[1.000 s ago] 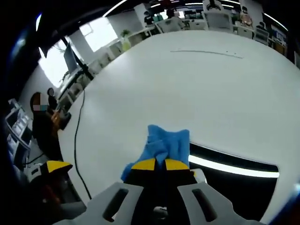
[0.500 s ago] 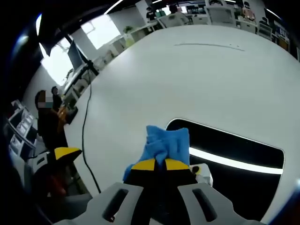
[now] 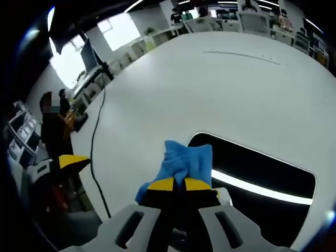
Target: Wipe the mirror surface with the cleaning cloth until all visible marks leave the cleaned area.
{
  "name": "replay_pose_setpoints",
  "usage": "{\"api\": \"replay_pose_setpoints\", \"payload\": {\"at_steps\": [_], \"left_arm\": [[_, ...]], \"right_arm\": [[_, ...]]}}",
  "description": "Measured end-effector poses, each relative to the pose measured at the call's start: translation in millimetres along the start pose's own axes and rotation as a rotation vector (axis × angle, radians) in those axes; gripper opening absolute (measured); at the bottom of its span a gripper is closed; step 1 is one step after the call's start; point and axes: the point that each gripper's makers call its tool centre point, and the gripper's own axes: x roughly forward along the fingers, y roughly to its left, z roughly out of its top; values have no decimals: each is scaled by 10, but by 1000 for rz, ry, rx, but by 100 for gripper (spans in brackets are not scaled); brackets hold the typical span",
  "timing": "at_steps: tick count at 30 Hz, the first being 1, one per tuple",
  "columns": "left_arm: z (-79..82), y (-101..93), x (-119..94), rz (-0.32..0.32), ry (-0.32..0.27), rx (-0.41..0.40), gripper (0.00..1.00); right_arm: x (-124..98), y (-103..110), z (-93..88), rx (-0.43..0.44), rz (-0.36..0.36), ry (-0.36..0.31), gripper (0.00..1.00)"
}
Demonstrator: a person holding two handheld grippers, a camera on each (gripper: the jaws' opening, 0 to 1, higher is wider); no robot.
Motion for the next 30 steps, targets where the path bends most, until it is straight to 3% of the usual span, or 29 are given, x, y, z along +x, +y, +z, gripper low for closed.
{"api": "replay_pose_setpoints", "payload": {"at_steps": [4, 30], "left_arm": [[6, -7, -5, 0, -1, 4, 100], [5, -31, -16, 0, 14, 15, 100]], "right_arm": [[-21, -28, -6, -25, -14, -6, 0], [-439, -669, -261, 28, -54, -32, 0]]}}
